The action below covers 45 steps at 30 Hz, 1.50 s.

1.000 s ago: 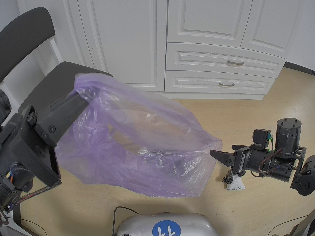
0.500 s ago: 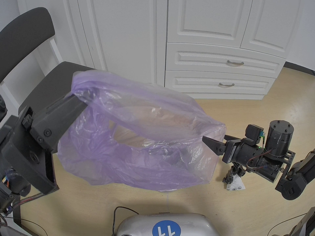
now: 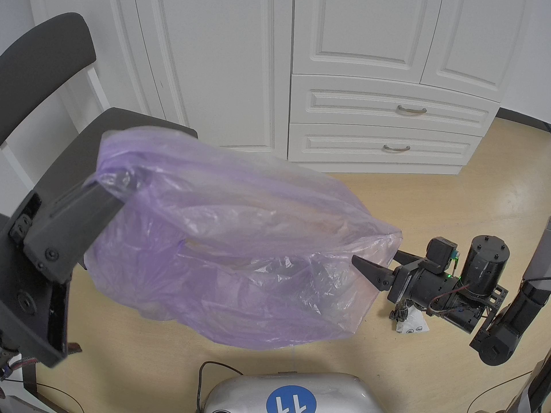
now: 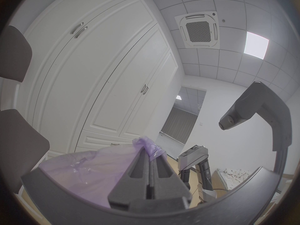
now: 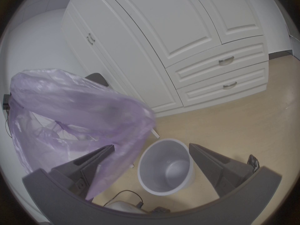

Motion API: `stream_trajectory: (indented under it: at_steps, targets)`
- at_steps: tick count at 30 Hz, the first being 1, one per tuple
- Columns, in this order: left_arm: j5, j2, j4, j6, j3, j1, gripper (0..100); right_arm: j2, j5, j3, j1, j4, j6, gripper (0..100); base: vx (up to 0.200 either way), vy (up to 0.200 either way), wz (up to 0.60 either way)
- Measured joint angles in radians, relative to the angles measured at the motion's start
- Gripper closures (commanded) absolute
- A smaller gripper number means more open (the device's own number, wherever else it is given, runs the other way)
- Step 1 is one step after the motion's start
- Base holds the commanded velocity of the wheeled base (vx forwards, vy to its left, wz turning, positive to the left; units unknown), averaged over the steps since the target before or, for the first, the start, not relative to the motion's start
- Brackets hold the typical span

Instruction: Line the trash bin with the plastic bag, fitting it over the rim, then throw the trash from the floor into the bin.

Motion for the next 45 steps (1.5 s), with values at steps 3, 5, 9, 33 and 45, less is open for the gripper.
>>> stream_trajectory:
  at_steps: [3, 5, 9, 33, 45]
  targets:
    - [-0.004, -0.015, 0.0, 0.0, 0.006, -0.002, 100, 0.021, 0.005, 0.012, -0.008, -0.001, -0.003, 0, 0.0, 0.0, 0.0]
    - [-0.005, -0.023, 0.0, 0.0, 0.009, -0.003, 100, 0.03, 0.006, 0.016, -0.012, -0.001, -0.004, 0, 0.0, 0.0, 0.0]
    - [-0.013, -0.032, 0.0, 0.0, 0.009, -0.003, 100, 0.039, 0.007, 0.024, -0.016, -0.002, -0.011, 0, 0.0, 0.0, 0.0]
    - [-0.027, -0.045, 0.001, 0.001, 0.02, -0.004, 100, -0.093, 0.01, 0.042, -0.01, -0.003, -0.046, 0, 0.0, 0.0, 0.0]
    - [-0.028, -0.047, -0.02, 0.0, 0.02, -0.014, 100, -0.061, 0.016, 0.057, -0.01, -0.002, -0.054, 0, 0.0, 0.0, 0.0]
